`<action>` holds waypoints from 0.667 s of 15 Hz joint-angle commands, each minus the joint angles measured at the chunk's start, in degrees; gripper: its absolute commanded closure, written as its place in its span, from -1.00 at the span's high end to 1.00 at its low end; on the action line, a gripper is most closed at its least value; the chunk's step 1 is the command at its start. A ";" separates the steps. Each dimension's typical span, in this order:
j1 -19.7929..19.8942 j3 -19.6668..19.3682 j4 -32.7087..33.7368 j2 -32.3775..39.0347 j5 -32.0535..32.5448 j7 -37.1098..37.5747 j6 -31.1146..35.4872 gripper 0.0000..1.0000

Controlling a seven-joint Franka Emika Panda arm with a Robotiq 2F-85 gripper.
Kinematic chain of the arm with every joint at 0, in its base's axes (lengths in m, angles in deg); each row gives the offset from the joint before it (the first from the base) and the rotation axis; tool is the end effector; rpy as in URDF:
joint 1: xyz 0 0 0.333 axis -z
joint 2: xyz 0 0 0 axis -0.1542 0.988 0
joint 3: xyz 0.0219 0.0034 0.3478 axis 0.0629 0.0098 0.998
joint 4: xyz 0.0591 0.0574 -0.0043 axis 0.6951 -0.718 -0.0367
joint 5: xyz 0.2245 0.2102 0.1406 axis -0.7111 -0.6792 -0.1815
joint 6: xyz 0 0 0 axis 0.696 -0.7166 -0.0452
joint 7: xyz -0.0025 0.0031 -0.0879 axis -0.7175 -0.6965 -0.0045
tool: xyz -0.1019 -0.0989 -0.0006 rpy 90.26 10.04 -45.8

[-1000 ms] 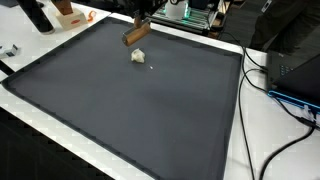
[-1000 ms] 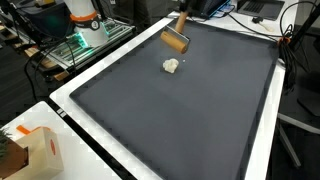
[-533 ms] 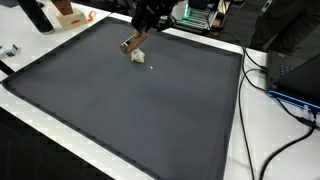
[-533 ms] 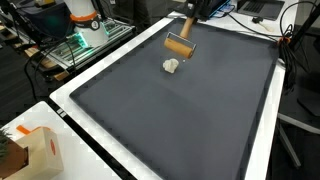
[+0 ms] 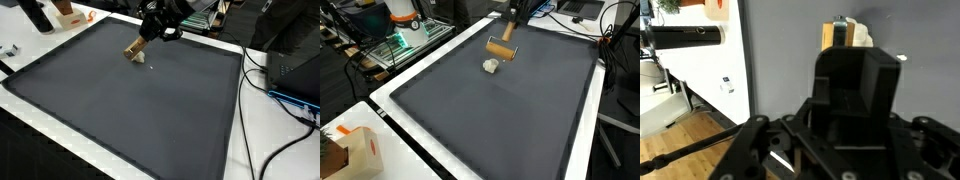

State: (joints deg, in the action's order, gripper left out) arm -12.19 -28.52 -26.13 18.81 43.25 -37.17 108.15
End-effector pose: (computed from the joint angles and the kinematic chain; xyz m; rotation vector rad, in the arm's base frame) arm 0.5364 0.1770 0.3611 2.3526 -0.0176 0.0404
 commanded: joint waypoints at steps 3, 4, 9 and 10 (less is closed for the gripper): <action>-1.71 0.59 0.00 1.33 3.78 2.80 -3.34 -0.52; -1.80 0.73 -0.04 1.52 3.85 2.95 -3.45 -0.52; -2.23 1.09 -0.26 2.16 3.94 3.26 -3.07 -0.52; -2.32 1.17 -0.29 2.24 3.93 3.19 -3.09 -0.52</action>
State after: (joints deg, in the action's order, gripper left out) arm -14.05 -27.92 -26.13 21.00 45.38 -35.02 106.62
